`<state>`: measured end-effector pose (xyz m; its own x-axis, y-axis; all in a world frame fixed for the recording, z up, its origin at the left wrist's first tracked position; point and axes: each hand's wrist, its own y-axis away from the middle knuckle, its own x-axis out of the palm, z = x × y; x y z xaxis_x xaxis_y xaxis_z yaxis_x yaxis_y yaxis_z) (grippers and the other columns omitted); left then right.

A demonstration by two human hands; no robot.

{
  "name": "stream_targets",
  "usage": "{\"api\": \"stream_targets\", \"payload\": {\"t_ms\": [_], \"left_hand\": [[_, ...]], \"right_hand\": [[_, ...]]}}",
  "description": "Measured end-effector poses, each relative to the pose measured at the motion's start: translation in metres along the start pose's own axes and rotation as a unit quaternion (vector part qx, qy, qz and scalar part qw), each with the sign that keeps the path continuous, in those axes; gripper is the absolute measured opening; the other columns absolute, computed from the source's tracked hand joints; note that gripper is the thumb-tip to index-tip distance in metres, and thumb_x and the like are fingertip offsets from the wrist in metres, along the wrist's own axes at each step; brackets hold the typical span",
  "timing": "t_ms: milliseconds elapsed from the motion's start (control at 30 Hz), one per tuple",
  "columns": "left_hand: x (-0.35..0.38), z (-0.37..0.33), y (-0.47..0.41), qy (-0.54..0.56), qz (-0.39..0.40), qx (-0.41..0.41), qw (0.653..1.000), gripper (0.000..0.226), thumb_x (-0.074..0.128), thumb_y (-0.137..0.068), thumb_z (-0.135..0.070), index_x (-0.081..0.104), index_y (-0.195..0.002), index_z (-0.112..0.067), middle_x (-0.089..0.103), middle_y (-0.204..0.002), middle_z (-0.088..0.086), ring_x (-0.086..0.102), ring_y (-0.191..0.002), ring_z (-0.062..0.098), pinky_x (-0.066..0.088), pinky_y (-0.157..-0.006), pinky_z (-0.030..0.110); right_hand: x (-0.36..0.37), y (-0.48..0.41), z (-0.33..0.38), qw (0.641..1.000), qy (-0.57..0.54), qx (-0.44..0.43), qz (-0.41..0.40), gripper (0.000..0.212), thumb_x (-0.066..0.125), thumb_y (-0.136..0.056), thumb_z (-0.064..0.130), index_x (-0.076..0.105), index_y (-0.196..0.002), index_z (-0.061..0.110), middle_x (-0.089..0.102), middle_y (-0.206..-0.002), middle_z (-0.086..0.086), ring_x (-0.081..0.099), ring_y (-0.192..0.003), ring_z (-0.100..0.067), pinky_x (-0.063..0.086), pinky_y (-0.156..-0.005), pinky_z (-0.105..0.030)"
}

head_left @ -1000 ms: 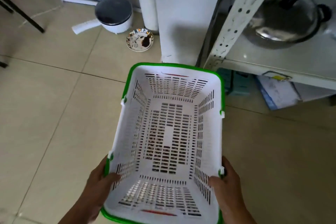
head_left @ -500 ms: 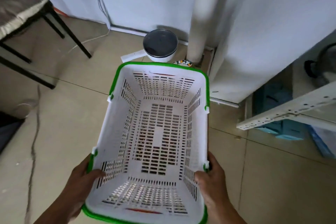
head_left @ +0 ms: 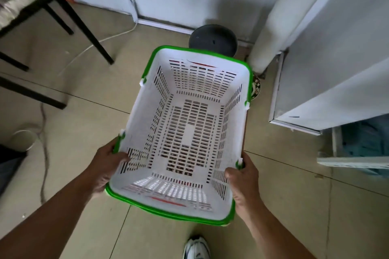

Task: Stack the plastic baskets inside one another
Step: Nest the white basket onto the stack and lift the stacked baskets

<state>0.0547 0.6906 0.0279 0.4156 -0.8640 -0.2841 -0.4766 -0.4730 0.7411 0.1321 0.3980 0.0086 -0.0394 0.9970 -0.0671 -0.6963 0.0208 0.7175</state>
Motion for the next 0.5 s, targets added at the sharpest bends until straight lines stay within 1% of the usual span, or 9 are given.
{"api": "stream_targets", "payload": {"t_ms": [33,67,100,200,267,333,400,467,500], "left_hand": [[0.0,-0.003,-0.012,-0.006,0.004,-0.004,1.0,0.054,0.051,-0.082,0.013,0.066,-0.124,-0.017,0.078,-0.099,0.022,0.074,-0.086,0.041,0.058,-0.081,0.056],[0.001,-0.004,-0.022,-0.013,0.007,-0.006,1.0,0.056,0.051,-0.082,0.012,0.064,-0.128,-0.017,0.075,-0.104,0.024,0.072,-0.092,0.043,0.056,-0.086,0.06],[0.001,-0.005,-0.033,-0.02,0.011,-0.007,1.0,0.058,0.051,-0.082,0.012,0.063,-0.131,-0.017,0.074,-0.106,0.025,0.071,-0.095,0.044,0.055,-0.087,0.06],[0.002,-0.002,-0.056,-0.032,0.017,-0.009,0.999,0.061,0.053,-0.082,0.011,0.061,-0.136,-0.016,0.075,-0.105,0.023,0.072,-0.09,0.04,0.058,-0.079,0.051],[0.0,0.002,-0.066,-0.029,0.016,-0.011,0.999,0.061,0.054,-0.082,0.011,0.061,-0.136,-0.016,0.075,-0.104,0.021,0.072,-0.086,0.037,0.057,-0.076,0.046],[-0.001,0.0,-0.075,-0.033,0.017,-0.011,0.999,0.061,0.053,-0.081,0.01,0.062,-0.135,-0.017,0.075,-0.105,0.021,0.072,-0.089,0.038,0.057,-0.077,0.047],[-0.001,-0.006,-0.083,-0.033,0.023,-0.008,0.999,0.06,0.052,-0.081,0.009,0.064,-0.133,-0.018,0.075,-0.106,0.021,0.072,-0.095,0.04,0.057,-0.079,0.048],[-0.002,-0.014,-0.09,-0.033,0.028,-0.006,0.999,0.06,0.052,-0.081,0.008,0.064,-0.133,-0.019,0.075,-0.108,0.021,0.071,-0.098,0.042,0.056,-0.082,0.051],[-0.001,-0.017,-0.094,-0.032,0.029,-0.006,0.999,0.06,0.052,-0.081,0.008,0.063,-0.133,-0.019,0.074,-0.109,0.022,0.07,-0.099,0.042,0.056,-0.084,0.053]], "right_hand": [[0.006,-0.009,-0.001,1.0,-0.001,0.003,-0.006,0.05,0.045,-0.076,-0.017,0.065,-0.108,0.015,0.078,-0.095,-0.009,0.077,-0.079,-0.025,0.063,-0.065,-0.044],[0.011,-0.016,-0.002,1.0,-0.001,0.006,-0.006,0.049,0.046,-0.076,-0.016,0.064,-0.109,0.016,0.078,-0.095,-0.008,0.077,-0.079,-0.023,0.063,-0.064,-0.042],[0.015,-0.023,-0.005,1.0,0.004,0.011,-0.003,0.049,0.047,-0.076,-0.016,0.063,-0.11,0.016,0.078,-0.096,-0.008,0.077,-0.079,-0.023,0.063,-0.065,-0.041],[0.025,-0.036,-0.015,0.999,0.047,0.017,0.007,0.054,0.051,-0.075,-0.011,0.057,-0.119,0.021,0.076,-0.101,-0.006,0.076,-0.086,-0.022,0.063,-0.069,-0.042],[0.03,-0.041,-0.019,0.998,0.053,0.016,0.0,0.057,0.051,-0.075,-0.009,0.054,-0.123,0.022,0.075,-0.102,-0.005,0.075,-0.089,-0.023,0.063,-0.071,-0.043],[0.035,-0.046,-0.017,0.999,0.049,0.012,-0.01,0.055,0.049,-0.075,-0.009,0.053,-0.122,0.02,0.075,-0.1,-0.005,0.074,-0.089,-0.023,0.063,-0.07,-0.042],[0.04,-0.051,-0.008,0.999,0.039,0.008,-0.013,0.053,0.048,-0.076,-0.01,0.054,-0.119,0.018,0.075,-0.099,-0.005,0.074,-0.087,-0.022,0.063,-0.067,-0.038],[0.044,-0.058,0.0,0.999,0.038,0.005,-0.014,0.052,0.048,-0.076,-0.011,0.054,-0.12,0.018,0.074,-0.098,-0.004,0.073,-0.086,-0.02,0.062,-0.064,-0.033],[0.046,-0.062,0.004,0.999,0.039,0.003,-0.015,0.053,0.048,-0.076,-0.011,0.054,-0.121,0.017,0.073,-0.099,-0.004,0.073,-0.087,-0.02,0.062,-0.064,-0.033]]}}
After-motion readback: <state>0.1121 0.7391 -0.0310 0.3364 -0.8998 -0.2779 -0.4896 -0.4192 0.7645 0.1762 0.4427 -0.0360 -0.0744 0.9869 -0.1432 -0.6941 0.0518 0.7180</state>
